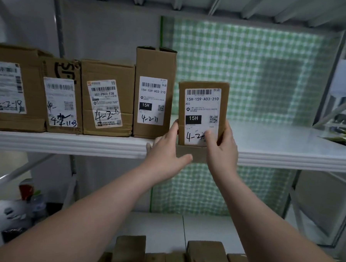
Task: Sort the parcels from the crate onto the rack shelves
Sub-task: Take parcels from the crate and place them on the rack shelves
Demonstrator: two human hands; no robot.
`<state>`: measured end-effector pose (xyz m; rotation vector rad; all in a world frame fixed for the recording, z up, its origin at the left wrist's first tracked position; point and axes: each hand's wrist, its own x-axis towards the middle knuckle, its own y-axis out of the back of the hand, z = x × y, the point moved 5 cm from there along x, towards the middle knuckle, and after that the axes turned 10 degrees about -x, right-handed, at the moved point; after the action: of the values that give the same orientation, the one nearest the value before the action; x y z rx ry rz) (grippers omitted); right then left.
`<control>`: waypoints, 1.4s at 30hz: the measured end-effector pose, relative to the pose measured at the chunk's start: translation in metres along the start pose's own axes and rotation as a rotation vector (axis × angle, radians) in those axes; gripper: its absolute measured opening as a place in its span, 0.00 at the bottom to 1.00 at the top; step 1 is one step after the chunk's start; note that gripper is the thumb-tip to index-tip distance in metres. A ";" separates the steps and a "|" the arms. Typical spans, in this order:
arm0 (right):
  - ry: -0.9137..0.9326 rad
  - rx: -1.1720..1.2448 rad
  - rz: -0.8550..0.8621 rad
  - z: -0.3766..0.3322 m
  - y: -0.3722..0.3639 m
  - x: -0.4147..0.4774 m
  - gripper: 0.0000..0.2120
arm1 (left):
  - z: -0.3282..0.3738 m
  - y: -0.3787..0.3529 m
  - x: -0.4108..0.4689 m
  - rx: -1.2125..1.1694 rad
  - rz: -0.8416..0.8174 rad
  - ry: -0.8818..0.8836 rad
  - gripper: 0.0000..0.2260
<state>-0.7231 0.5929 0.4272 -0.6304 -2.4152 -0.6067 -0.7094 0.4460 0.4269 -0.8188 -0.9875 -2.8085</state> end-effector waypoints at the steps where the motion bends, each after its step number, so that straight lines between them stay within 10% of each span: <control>1: 0.009 -0.021 -0.017 0.004 -0.001 0.004 0.24 | -0.002 -0.003 0.004 0.053 0.011 0.027 0.42; 16: -0.048 -0.424 -0.117 0.039 -0.035 0.020 0.34 | -0.032 -0.015 0.017 0.356 -0.009 0.187 0.44; 24: 0.290 -0.552 -0.056 0.010 -0.052 0.013 0.39 | -0.044 -0.007 0.019 0.652 0.003 0.129 0.30; 42: 0.110 -0.070 -0.110 0.009 -0.043 0.054 0.42 | -0.035 -0.009 0.027 0.588 -0.173 0.203 0.43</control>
<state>-0.7898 0.5804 0.4420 -0.4818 -2.3450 -0.7546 -0.7504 0.4357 0.4122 -0.3808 -1.7763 -2.4218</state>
